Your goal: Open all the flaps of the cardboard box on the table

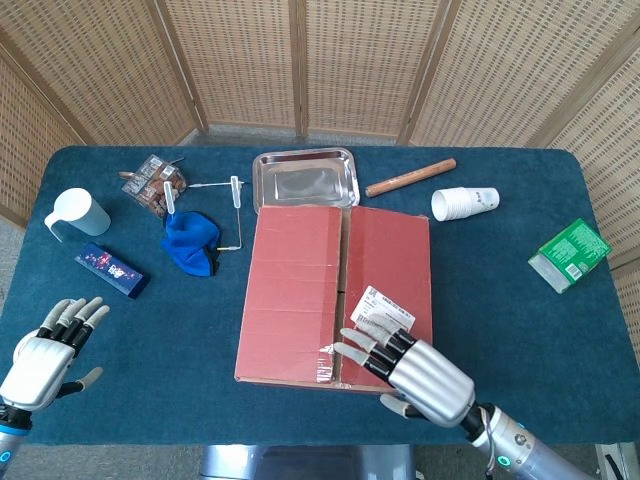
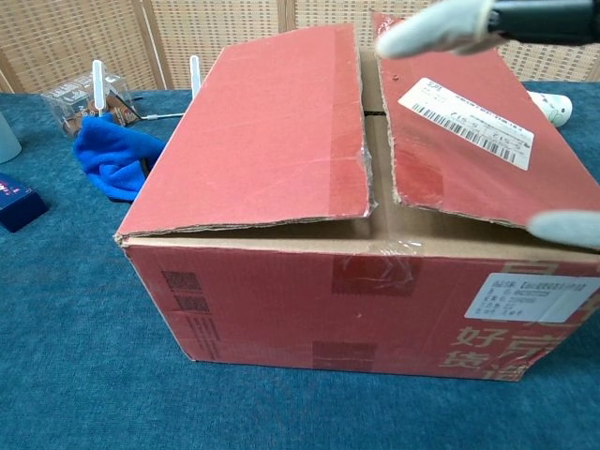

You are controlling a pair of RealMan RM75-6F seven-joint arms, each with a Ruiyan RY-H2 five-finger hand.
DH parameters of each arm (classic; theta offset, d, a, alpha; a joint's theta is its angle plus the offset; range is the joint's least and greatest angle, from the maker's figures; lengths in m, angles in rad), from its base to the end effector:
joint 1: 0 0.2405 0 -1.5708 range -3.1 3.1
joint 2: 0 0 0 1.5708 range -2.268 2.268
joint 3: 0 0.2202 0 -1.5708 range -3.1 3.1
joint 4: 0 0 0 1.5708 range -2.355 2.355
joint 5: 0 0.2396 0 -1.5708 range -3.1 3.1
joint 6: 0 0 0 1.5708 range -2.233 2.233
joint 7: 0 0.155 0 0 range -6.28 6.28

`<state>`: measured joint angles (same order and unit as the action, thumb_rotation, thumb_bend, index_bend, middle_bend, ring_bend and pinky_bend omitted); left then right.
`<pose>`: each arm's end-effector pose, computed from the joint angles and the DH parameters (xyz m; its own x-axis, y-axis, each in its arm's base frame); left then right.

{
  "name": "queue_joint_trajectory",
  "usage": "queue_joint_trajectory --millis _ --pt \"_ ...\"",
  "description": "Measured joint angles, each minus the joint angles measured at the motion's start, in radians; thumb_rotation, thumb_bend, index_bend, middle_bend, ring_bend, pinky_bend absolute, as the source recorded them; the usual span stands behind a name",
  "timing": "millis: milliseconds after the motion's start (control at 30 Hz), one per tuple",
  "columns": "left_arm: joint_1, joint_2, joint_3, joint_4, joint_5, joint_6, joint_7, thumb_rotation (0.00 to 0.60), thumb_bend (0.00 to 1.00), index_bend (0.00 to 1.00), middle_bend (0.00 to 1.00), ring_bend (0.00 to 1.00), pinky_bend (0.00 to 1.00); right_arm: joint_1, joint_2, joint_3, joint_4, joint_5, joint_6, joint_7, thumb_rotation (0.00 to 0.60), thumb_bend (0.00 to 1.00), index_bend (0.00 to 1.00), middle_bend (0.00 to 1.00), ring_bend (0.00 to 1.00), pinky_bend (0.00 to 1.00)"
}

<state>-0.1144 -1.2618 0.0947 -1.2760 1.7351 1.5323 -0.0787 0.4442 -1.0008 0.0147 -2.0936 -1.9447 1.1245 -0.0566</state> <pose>-0.3155 0.1663 0.0782 0.5171 0.0841 0.8518 0.8334 -0.2762 -0.4787 -0.0760 -0.1842 0.0524 0.3884 -0.2221 0.8943 -0.6562 -0.7480 0.0992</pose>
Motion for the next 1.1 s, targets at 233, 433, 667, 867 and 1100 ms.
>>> queue_joint_trajectory --millis 233,433,667,867,1100 --pt "-0.001 0.0 0.0 0.0 -0.005 -0.002 -0.002 0.6 0.24 0.0 0.0 0.0 0.0 0.019 -0.042 0.002 0.002 0.027 -0.02 -0.029 0.6 0.28 0.0 0.0 0.0 0.0" --pt "-0.001 -0.001 0.001 0.001 -0.008 -0.004 -0.001 0.6 0.24 0.0 0.0 0.0 0.0 0.026 -0.073 -0.006 0.013 0.047 -0.032 -0.046 0.6 0.24 0.0 0.0 0.0 0.0" --pt "-0.002 -0.001 0.001 0.0 -0.01 -0.003 0.0 0.6 0.24 0.0 0.0 0.0 0.0 0.026 -0.123 -0.005 0.012 0.063 -0.024 -0.093 0.6 0.24 0.0 0.0 0.0 0.0" --pt "-0.001 -0.001 0.0 0.002 -0.013 -0.002 -0.001 0.6 0.24 0.0 0.0 0.0 0.0 0.021 -0.172 0.001 0.022 0.077 -0.011 -0.153 0.6 0.25 0.0 0.0 0.0 0.0" --pt "-0.002 -0.001 0.0 0.002 -0.014 0.0 -0.005 0.6 0.24 0.0 0.0 0.0 0.0 0.023 -0.218 0.017 0.042 0.108 -0.008 -0.218 0.6 0.28 0.0 0.0 0.0 0.0"
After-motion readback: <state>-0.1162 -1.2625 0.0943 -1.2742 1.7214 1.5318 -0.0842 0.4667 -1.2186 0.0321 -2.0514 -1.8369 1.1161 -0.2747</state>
